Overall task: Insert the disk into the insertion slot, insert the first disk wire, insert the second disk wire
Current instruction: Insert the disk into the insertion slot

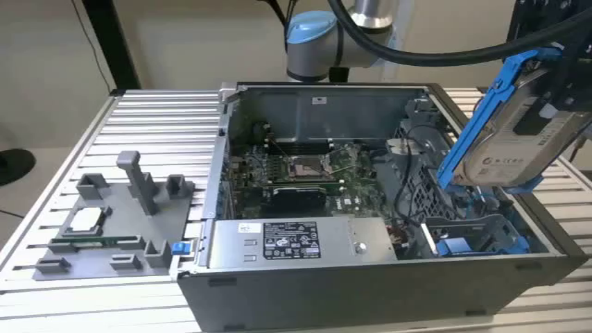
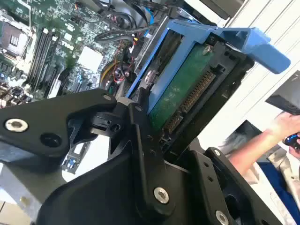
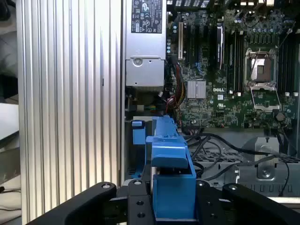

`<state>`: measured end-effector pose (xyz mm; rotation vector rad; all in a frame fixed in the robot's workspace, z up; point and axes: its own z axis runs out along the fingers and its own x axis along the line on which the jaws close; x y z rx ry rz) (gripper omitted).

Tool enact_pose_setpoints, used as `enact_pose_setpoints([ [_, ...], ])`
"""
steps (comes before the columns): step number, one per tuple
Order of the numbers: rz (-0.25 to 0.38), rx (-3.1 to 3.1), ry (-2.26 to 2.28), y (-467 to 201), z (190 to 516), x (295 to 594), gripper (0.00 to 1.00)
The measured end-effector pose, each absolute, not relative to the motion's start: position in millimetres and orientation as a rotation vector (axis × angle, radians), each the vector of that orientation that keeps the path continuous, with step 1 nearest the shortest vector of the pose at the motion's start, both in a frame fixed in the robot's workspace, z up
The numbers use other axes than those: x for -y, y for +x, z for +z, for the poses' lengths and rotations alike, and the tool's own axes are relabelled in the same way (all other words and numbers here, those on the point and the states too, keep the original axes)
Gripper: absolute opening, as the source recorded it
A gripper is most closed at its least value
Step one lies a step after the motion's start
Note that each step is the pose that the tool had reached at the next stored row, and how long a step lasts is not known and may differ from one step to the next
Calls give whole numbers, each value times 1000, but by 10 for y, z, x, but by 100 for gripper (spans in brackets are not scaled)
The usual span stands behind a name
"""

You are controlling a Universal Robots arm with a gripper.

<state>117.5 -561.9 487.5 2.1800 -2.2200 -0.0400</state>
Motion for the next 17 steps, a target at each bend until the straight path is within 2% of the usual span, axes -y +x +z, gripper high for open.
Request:
enact_pose_setpoints([
  [17, -38, 2221, 2181, 1176, 4842, 5681, 0],
])
